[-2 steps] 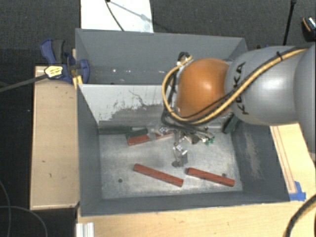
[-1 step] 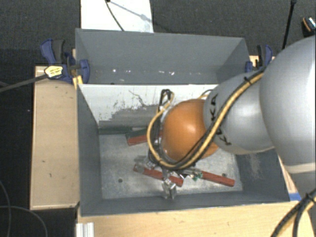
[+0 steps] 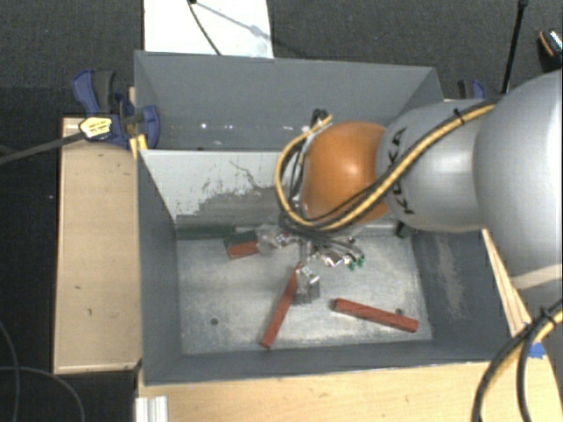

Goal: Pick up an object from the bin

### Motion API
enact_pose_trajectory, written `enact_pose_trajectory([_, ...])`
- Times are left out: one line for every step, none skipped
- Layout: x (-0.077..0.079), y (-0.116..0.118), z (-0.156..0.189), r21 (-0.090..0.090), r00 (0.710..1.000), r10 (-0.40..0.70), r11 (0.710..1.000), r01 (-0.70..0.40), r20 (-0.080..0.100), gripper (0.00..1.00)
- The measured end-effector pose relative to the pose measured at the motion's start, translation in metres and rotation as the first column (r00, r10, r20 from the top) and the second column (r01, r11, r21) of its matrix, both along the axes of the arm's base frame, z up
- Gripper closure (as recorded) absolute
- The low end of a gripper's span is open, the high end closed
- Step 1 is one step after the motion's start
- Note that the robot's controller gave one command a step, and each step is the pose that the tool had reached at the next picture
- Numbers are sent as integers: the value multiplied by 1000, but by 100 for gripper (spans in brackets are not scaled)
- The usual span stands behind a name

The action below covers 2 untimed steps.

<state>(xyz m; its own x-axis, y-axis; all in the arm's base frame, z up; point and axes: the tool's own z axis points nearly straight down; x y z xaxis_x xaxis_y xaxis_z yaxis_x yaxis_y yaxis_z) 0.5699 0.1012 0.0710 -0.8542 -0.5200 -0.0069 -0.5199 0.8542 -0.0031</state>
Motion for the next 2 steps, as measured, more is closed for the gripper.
enact_pose_trajectory([-2, 2, 0, 1, 1000, 2, 1000, -2, -5, 100])
enact_pose_trajectory([5, -13, 128, -1, 985, 174, 985, -174, 4, 100])
